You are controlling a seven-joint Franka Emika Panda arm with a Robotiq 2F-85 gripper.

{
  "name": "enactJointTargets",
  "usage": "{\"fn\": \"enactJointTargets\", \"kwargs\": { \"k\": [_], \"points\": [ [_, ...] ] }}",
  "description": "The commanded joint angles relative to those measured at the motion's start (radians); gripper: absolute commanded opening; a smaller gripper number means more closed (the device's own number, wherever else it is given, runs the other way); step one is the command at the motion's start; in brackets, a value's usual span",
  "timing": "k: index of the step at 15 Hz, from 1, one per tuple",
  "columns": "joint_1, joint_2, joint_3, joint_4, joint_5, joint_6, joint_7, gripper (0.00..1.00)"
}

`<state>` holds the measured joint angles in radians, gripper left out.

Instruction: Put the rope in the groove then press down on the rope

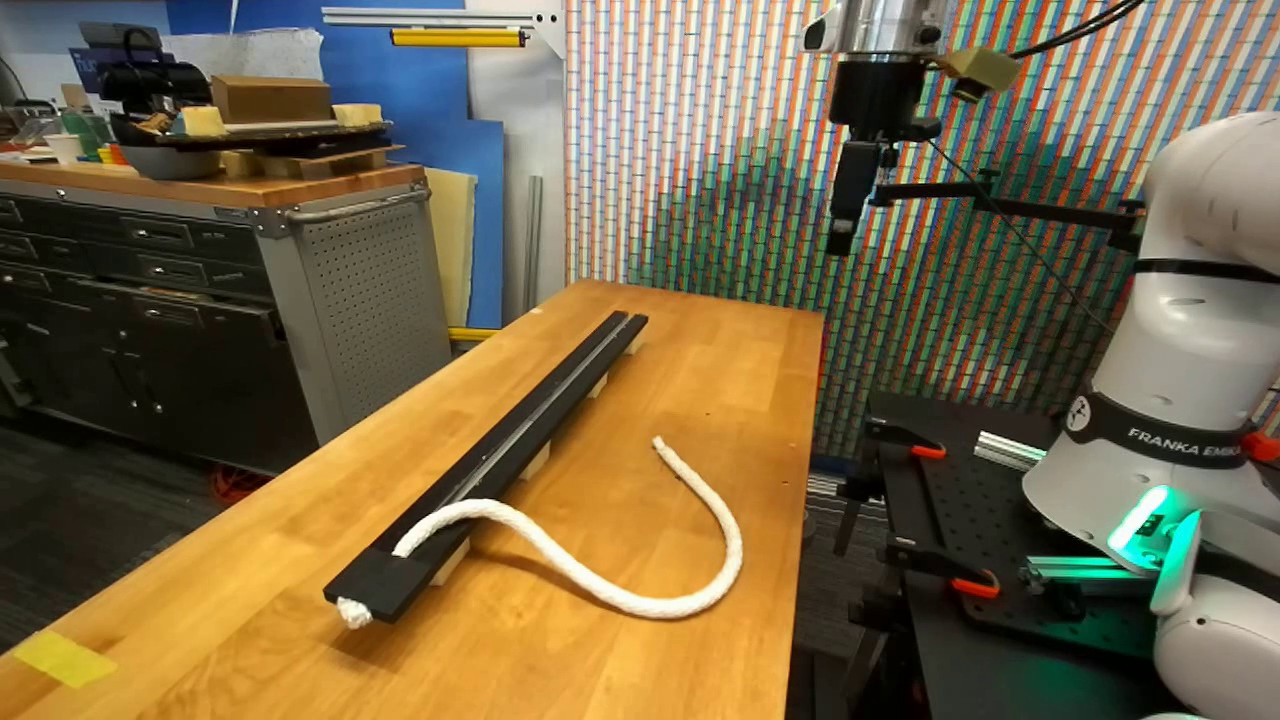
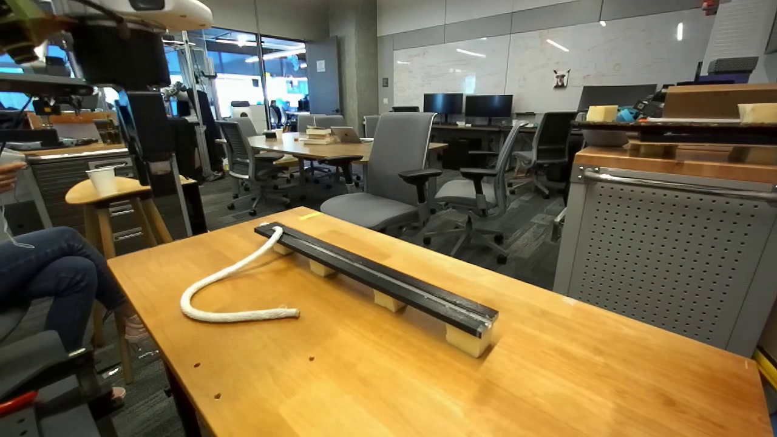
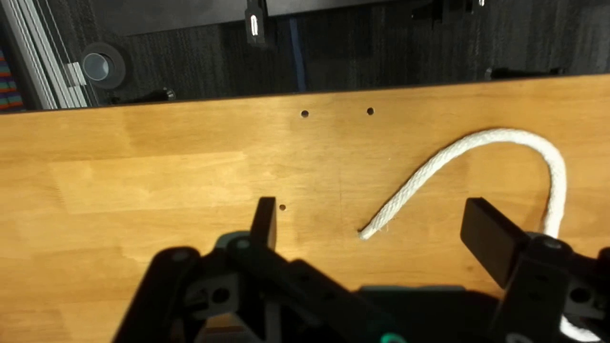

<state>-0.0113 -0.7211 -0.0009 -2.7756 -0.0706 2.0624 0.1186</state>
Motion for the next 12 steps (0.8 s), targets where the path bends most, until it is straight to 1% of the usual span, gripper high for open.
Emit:
{"fn": "enactJointTargets", "kwargs": {
  "k": [1, 3, 7, 12],
  "points": [
    [-0.042, 0.153, 0.070, 0.049, 0.011, 0.086, 0.157, 1.00],
    [-0.050, 0.224, 0.086, 0.067, 0.013, 0.123, 0.224, 1.00],
    [-0.060, 0.360, 0.092, 0.114, 0.037, 0.207, 0.351, 1.00],
    [-0.030, 0.528, 0.092, 0.210, 0.106, 0.324, 0.438, 1.00]
  ]
}}
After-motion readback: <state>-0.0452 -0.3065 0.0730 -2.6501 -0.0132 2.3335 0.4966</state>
